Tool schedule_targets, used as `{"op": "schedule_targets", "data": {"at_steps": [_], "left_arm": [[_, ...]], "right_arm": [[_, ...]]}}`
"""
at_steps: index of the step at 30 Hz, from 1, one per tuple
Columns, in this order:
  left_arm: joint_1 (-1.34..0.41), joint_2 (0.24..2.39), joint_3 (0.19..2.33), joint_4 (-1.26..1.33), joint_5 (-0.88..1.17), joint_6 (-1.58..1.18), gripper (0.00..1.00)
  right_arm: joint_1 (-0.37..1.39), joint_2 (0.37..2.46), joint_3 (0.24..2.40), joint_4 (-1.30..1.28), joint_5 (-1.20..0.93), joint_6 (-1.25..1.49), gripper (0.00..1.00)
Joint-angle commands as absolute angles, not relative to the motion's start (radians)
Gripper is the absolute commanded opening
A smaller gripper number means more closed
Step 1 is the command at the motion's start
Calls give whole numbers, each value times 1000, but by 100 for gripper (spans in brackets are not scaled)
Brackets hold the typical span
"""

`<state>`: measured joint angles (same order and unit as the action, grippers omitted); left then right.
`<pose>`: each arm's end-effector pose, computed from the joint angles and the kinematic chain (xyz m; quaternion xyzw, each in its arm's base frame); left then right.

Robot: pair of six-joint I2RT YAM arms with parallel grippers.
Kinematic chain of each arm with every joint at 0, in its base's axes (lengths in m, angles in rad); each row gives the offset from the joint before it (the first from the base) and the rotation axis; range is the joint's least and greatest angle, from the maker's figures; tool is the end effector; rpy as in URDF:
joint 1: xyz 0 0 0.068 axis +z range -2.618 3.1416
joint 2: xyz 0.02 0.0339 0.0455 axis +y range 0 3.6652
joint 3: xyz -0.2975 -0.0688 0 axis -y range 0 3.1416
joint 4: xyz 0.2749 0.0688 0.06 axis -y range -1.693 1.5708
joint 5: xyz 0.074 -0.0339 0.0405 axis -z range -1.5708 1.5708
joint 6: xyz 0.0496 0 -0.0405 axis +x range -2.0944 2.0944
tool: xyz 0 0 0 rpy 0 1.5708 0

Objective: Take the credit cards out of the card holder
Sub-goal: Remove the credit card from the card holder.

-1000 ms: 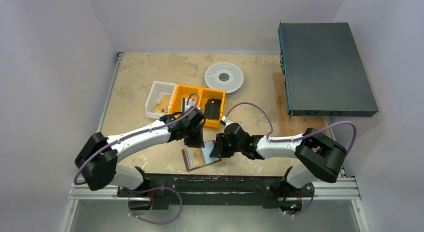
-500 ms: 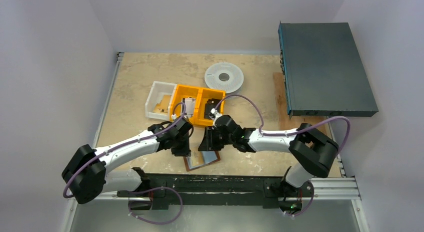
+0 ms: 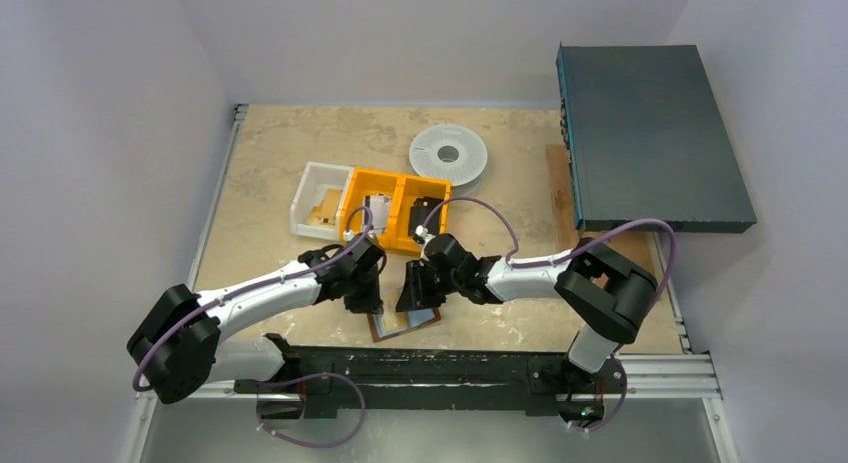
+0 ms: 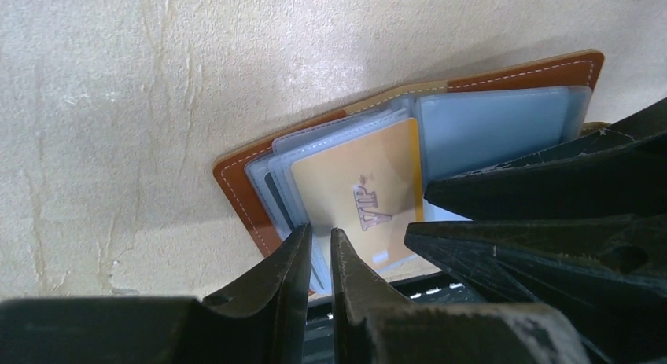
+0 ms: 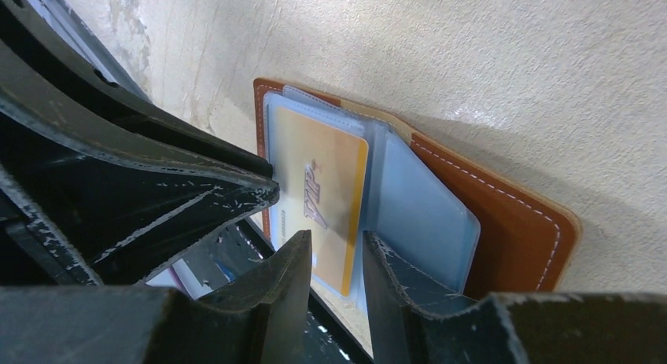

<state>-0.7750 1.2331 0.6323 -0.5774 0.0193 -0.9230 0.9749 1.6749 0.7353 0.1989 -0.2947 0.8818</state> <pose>0.1632 -0.1612 0.1741 -0.0706 0.9782 -0.1526 0.1218 0.1852 0.2988 0.1409 -0.1013 0.9014 0.3998 0.1314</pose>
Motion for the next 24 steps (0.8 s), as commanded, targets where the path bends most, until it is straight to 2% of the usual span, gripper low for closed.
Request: {"op": "schedule_targets", "data": {"at_steps": [1,10,17,24], "left_arm": [[-769,1264,618,-500,44,-920,14],[-770,1333,623,-494,45,-932,10],[-770,1411,661,-540,9,-962,0],[-770,1454,679,-571,4,-983,0]], "right_arm": [[975,1686,735,248,-325,891,31],[963,1710,698,334,-369,911,31],[926,1713,638,460,-444,952,31],[873,1698,535,640,-520,1031,32]]}}
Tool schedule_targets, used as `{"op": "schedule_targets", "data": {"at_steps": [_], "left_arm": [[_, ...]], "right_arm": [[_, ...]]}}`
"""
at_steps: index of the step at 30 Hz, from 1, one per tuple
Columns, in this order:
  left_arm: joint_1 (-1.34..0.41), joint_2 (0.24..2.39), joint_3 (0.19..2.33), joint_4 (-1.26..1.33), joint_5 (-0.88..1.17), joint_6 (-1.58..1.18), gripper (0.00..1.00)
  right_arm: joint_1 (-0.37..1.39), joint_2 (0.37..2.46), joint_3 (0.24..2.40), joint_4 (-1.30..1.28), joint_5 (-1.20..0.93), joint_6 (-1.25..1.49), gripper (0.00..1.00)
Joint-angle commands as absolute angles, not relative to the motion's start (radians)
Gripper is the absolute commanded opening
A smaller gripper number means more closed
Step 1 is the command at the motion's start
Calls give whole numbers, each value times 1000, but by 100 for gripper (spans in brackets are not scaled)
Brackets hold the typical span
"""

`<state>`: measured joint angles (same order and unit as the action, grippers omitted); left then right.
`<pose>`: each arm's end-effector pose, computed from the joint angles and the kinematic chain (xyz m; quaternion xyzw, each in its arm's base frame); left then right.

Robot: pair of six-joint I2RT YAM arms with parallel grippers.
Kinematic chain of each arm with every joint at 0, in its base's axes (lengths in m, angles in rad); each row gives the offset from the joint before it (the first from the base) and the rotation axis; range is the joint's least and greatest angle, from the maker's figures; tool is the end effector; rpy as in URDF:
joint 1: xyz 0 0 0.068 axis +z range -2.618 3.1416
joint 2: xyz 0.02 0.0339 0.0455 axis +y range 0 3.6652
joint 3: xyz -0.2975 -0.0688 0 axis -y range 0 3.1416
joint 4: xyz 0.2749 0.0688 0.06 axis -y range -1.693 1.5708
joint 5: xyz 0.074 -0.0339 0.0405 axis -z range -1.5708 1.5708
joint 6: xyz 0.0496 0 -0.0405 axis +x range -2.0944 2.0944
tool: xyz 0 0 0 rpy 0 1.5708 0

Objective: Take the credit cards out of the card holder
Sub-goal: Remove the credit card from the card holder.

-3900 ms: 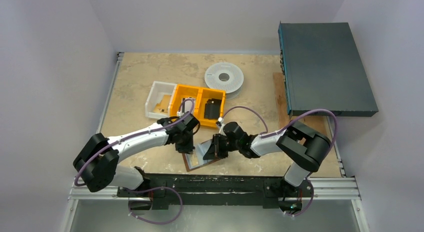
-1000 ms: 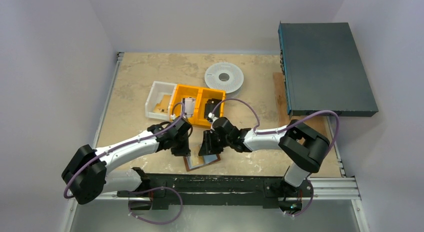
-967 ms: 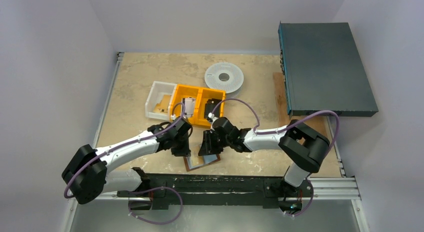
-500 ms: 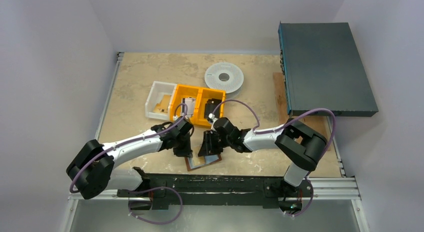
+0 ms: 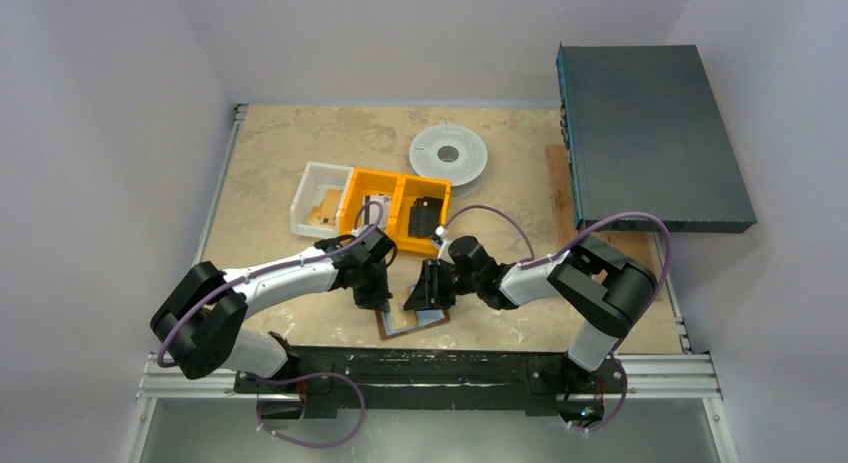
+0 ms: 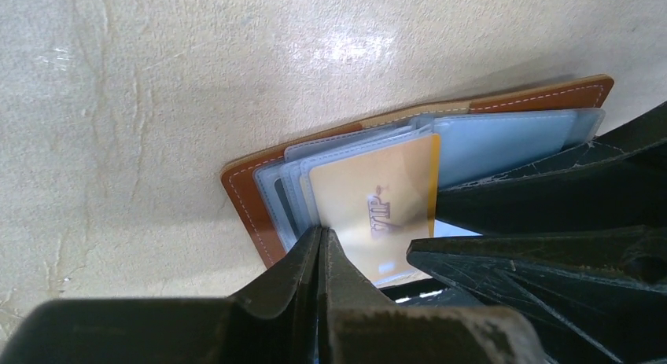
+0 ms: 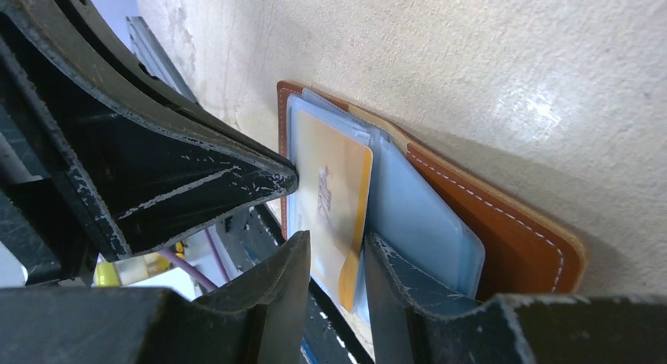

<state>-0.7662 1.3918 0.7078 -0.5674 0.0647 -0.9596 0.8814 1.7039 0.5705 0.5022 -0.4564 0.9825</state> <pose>0.1828 -0.1804 0.1618 -0.0902 0.9826 -0.1415 0.0791 0.1905 0.2654 0.1148 -0.0584 0.8726 0.4743 0.1010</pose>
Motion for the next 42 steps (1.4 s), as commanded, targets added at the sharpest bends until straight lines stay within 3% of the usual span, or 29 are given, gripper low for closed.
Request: {"op": "schedule_targets", "data": {"at_steps": [1,24,34,42], "left_arm": [[-770,1458,679,-574,4,-987,0],[-770,1481,693,-631,-54,-1025,0],[-770,1476,698,-645,-63,-1025,0],[-769,1470,698,-662,-73,-1025,0]], "right_arm": [[872,1698,527,659,-524,1041,32],[814,1807,380,1086,-593,1255,12],[810,1811,375,1091,-591,1253,0],[797,1748,360,972,-543,1198,0]]}}
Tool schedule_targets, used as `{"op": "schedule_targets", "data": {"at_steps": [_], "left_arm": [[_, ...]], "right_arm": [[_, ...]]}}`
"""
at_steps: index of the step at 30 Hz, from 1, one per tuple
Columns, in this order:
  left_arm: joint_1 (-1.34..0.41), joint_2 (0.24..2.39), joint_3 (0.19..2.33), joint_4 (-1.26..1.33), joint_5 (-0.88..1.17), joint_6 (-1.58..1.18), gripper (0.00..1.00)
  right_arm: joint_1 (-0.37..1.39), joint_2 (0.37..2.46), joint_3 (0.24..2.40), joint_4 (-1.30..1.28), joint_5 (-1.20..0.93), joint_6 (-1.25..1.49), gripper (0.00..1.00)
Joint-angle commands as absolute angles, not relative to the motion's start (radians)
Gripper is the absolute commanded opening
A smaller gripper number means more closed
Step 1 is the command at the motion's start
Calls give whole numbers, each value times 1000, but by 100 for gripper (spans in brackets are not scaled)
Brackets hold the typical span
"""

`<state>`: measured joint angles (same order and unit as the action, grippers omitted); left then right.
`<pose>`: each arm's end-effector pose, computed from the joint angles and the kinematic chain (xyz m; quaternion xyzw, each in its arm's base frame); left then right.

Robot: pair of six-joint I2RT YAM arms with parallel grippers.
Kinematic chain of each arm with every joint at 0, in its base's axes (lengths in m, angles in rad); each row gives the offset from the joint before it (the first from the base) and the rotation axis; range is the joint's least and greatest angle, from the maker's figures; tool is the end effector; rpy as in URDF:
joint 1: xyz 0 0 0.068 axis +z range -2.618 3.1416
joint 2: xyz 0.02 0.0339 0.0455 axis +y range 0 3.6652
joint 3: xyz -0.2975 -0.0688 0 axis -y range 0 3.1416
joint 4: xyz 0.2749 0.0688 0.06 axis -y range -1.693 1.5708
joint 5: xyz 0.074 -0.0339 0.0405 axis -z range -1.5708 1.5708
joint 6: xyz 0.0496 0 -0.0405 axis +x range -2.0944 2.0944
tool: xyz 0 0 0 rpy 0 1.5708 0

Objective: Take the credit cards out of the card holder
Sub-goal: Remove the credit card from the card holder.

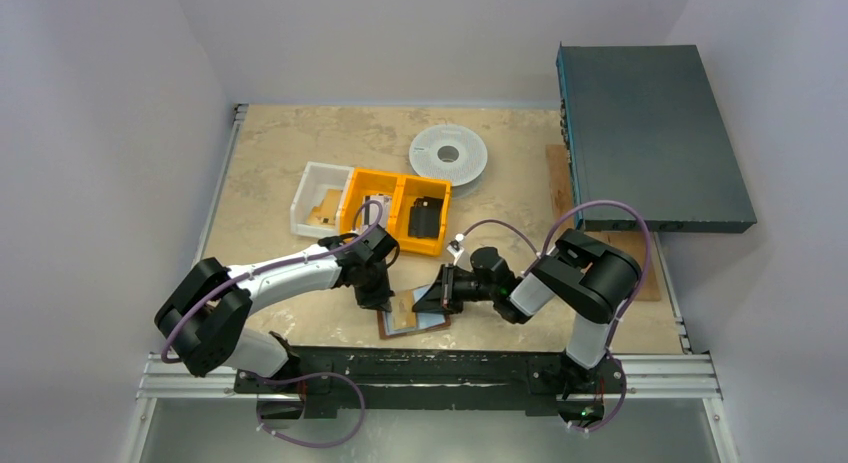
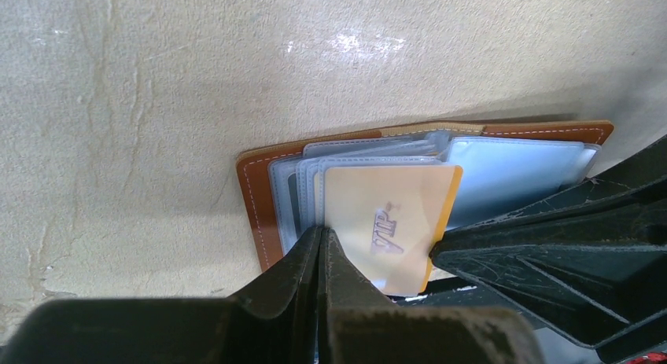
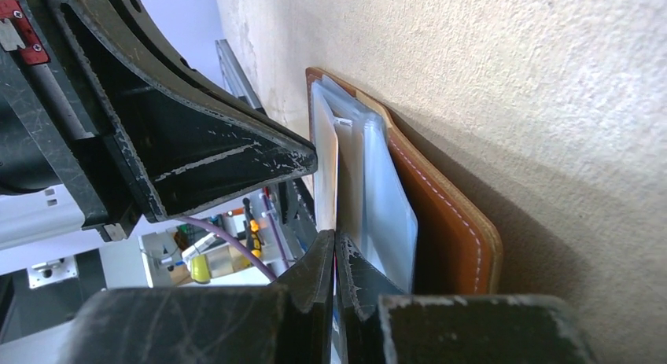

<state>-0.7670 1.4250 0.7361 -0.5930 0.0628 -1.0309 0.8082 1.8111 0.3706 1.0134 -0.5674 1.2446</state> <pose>0.1867 -0.1843 0.1610 -0.1257 0.9811 -0.1319 0.0652 0.1820 0.2291 0.0897 0.0269 0.8209 0.5663 0.0677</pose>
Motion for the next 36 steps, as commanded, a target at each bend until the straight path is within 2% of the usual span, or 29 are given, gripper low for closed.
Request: {"op": "schedule_targets", "data": {"at_steps": [1,5,10,13,17,25,36], "left_arm": [[-769,1470,698,-664,-76,-1025,0],[-767,1470,696,-667,-79,-1025,0],[-767,1468,695,-664,-77,-1022,0],[-767,1470,695,-659,-73,-1022,0],[-767,1471,695,-655,-69,-1022,0],[-767,1477,695,-643,-59,-1023,0],[-769,1488,696,-631,-52,-1023,0]], "right_arm": [[793,1729,362,924,-531,1178,0],[788,1661,365,788,-489,1117,0],[787,1657,363,771,-496,1100,0],[787,1688,378,806,-522,1098,15],[787,1715,402,810,-526,1095,23],[788,1767,423,852,-546,1115,14],[809,1799,447,871,-548,1127,14]]}}
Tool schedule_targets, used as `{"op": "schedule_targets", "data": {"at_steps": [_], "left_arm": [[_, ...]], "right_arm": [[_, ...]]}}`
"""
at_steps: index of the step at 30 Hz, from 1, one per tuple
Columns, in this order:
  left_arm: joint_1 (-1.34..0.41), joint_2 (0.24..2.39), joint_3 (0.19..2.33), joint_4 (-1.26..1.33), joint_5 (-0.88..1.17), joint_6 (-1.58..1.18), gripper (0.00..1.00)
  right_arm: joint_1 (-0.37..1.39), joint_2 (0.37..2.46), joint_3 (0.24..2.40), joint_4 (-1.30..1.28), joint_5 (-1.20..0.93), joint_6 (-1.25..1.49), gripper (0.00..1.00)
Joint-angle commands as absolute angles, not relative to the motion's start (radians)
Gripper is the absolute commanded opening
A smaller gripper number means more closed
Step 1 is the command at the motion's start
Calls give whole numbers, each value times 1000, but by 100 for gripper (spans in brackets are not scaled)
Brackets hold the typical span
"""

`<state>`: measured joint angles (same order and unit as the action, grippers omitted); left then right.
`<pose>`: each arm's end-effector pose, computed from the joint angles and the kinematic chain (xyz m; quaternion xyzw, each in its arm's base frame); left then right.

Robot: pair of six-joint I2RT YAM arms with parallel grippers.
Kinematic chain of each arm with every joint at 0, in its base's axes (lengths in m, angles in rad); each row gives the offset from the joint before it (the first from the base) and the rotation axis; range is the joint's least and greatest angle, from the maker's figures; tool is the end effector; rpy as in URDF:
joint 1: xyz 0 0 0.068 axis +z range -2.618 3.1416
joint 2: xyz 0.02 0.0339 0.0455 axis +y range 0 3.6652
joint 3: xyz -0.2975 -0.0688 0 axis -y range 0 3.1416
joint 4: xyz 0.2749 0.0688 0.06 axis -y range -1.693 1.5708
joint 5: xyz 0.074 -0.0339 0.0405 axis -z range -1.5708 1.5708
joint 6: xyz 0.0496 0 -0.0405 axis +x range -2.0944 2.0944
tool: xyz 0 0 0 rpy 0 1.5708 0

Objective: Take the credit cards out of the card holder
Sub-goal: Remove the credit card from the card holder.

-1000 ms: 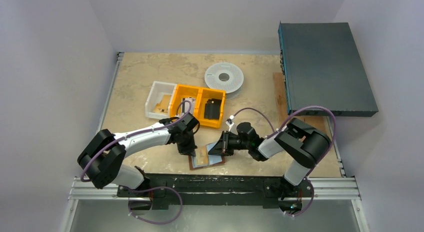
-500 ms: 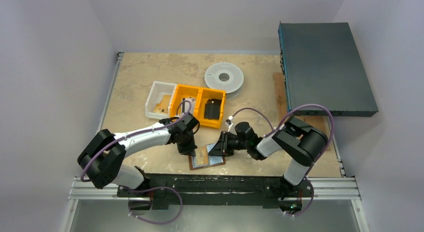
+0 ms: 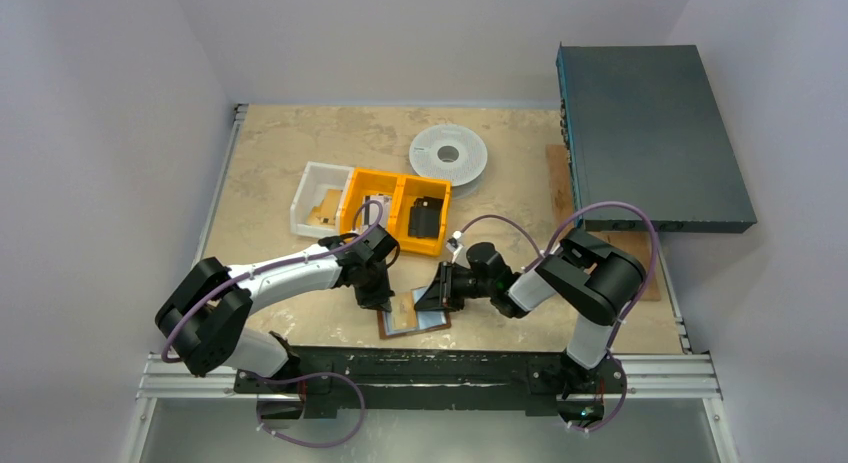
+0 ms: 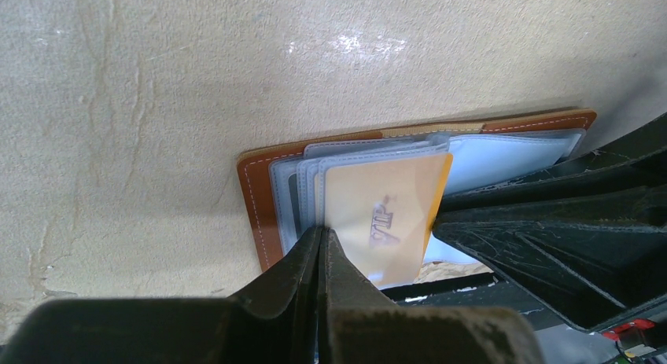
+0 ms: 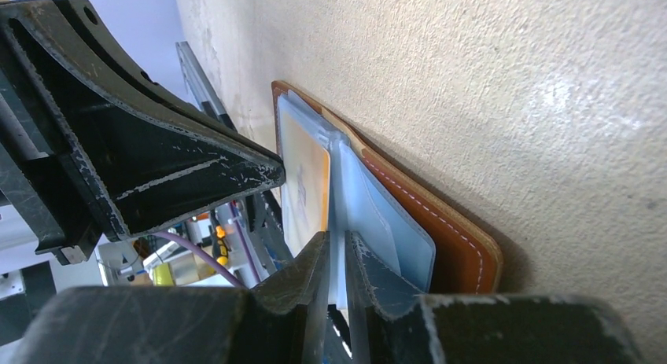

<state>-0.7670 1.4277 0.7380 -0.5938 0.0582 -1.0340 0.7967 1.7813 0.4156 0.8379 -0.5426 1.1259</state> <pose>0.1872 -0.1845 0.1609 -0.1275 0.9810 -0.1300 0.0663 0.1897 0.2306 0.0889 0.0052 0.8459 0.5266 0.0842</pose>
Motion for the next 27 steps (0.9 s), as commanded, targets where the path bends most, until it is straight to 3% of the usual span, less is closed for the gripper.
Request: {"op": "schedule_targets", "data": {"at_steps": [1,27], "left_arm": [[-769,1489,696,-631,-50,-1023,0],[-769,1488,690,-639,-53,-1031,0]], "right_arm": [[811,1802,449,870,-549,1127,14],[824,1755,404,933,-538,1170,16]]}}
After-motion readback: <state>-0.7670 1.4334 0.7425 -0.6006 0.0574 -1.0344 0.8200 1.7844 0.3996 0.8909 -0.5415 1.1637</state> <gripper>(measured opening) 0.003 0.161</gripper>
